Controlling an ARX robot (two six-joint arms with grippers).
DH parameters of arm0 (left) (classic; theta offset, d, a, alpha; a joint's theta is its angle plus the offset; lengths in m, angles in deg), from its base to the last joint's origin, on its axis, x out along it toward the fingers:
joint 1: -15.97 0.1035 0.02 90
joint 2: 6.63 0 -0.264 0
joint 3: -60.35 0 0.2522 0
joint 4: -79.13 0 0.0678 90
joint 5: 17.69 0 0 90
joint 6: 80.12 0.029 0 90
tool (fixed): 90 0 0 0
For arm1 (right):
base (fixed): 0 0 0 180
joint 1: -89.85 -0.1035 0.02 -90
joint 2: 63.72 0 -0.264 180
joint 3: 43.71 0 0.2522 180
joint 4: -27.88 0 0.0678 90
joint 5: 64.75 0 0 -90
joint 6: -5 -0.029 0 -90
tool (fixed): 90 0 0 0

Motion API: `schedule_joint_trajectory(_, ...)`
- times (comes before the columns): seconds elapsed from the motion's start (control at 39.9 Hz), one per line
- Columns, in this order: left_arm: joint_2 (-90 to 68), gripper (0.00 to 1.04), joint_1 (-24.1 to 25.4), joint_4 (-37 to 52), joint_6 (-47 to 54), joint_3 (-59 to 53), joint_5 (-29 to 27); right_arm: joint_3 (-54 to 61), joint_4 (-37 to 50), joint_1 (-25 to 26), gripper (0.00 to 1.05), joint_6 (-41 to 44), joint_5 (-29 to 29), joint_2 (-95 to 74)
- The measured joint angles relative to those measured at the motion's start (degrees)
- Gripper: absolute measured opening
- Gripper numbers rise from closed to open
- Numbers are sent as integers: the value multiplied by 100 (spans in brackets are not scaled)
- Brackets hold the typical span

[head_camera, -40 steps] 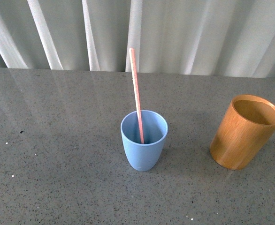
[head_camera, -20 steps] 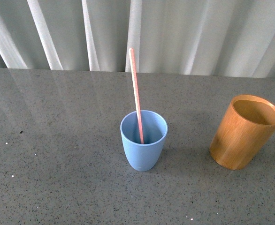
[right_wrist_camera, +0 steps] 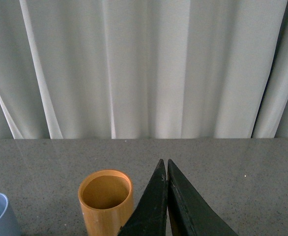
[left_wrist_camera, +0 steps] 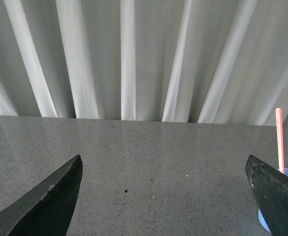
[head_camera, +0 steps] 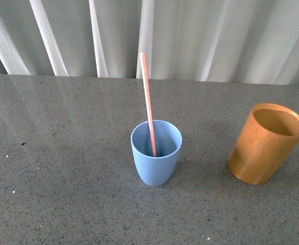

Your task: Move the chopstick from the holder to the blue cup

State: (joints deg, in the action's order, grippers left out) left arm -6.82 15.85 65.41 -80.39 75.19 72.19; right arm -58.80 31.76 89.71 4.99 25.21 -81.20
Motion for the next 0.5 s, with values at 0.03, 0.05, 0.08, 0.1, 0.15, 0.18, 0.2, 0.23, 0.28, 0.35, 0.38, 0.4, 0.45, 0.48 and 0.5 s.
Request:
schedule_joint_trajectory(0.03,0,98,0,0,0,0,0,0,-42,0,1,2,0,42)
schedule_joint_trajectory(0.05,0,98,0,0,0,0,-2,0,-114,0,1,0,0,122)
schedule_joint_trajectory(0.08,0,98,0,0,0,0,-2,2,-188,0,1,0,0,190)
schedule_joint_trajectory(0.1,0,98,0,0,0,0,0,0,-219,0,1,0,0,221)
schedule_joint_trajectory(0.15,0,98,0,0,0,0,-2,0,-306,0,1,0,0,313)
schedule_joint_trajectory(0.18,0,98,0,0,0,-2,-2,2,-341,0,1,0,0,348)
schedule_joint_trajectory(0.2,0,98,0,0,0,-2,0,0,-385,0,1,0,0,389)
schedule_joint_trajectory(0.23,0,98,0,0,0,0,0,0,-411,0,1,0,0,422)
schedule_joint_trajectory(0.28,0,98,0,0,0,0,0,0,-498,0,1,0,0,498)
schedule_joint_trajectory(0.35,0,98,0,0,0,0,0,2,-612,0,1,0,0,616)
schedule_joint_trajectory(0.38,0,98,0,0,0,0,0,0,-658,0,1,0,0,664)
schedule_joint_trajectory(0.4,0,98,0,0,0,-2,-2,0,-699,0,1,0,0,704)
schedule_joint_trajectory(0.45,0,98,0,0,0,-2,-2,0,-752,0,1,0,0,754)
schedule_joint_trajectory(0.48,0,98,0,0,0,0,-2,0,-857,0,1,0,0,852)
schedule_joint_trajectory(0.5,0,98,0,0,0,0,0,-2,-1067,0,1,0,2,1008)
